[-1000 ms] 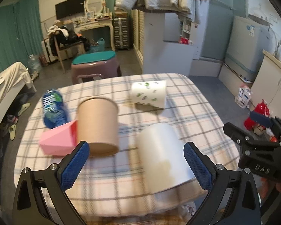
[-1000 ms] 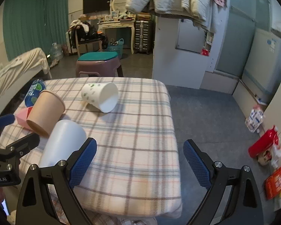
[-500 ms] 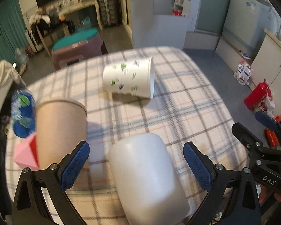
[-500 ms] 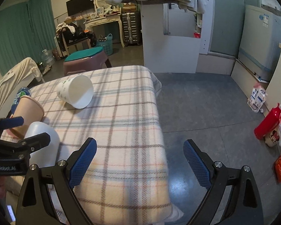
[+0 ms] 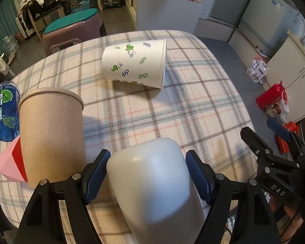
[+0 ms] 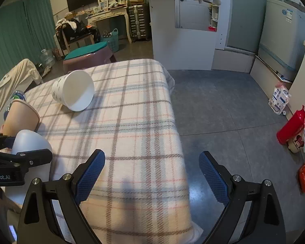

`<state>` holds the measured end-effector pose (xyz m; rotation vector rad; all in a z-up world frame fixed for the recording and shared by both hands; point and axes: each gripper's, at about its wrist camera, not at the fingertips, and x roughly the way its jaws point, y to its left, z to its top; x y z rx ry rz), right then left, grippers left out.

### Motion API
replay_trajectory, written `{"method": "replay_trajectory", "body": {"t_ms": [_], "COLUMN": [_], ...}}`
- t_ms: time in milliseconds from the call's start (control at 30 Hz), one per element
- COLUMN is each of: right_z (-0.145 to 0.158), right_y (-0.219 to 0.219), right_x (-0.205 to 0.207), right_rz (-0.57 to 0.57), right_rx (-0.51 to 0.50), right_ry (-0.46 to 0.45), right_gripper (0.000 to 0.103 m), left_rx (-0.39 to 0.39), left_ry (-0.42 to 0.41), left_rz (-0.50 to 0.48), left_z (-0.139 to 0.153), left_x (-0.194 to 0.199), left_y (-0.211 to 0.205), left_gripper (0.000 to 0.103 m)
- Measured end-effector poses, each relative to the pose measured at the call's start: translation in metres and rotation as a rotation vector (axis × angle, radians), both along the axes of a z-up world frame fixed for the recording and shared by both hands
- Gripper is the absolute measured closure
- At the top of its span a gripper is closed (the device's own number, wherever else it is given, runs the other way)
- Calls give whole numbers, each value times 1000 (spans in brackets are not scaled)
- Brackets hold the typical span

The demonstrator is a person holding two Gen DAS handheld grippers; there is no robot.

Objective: Flip cup upside down
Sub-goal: 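Rotate the held white cup with the left gripper so its closed base faces up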

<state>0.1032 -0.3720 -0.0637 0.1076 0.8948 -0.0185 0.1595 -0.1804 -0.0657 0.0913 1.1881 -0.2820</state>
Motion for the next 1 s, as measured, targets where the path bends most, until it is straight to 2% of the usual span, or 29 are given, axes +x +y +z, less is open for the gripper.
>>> {"method": "replay_trajectory", "body": {"t_ms": [267,367,533,700,800,1000], "right_z": [12,13,14,14,13,10], "right_y": [2,4,6,6,6,6], "right_x": [-9,-14,-19,-20,-20,-21], "right_rz": [-19,-15,-13,-13,-15,-13], "right_rx": [5,6,7,8,11,23], "right_ry": [-25,-27,-29,-30,-29,-23], "right_gripper": [9,9,9,9,9,9], "left_rx": [-42,-33,34,37,44,60], "left_ry": [-112,-209,-356,-363,-369,-341], "left_rz": [-22,-16,-2,17,-3,-7], "left_z": [34,47,57,57,57,48], "left_x": [-12,-19,-27,-22,-20,-19], "left_y": [3,2,-3,-3,-5,-8], "left_gripper": [26,28,28,29,29,29]}}
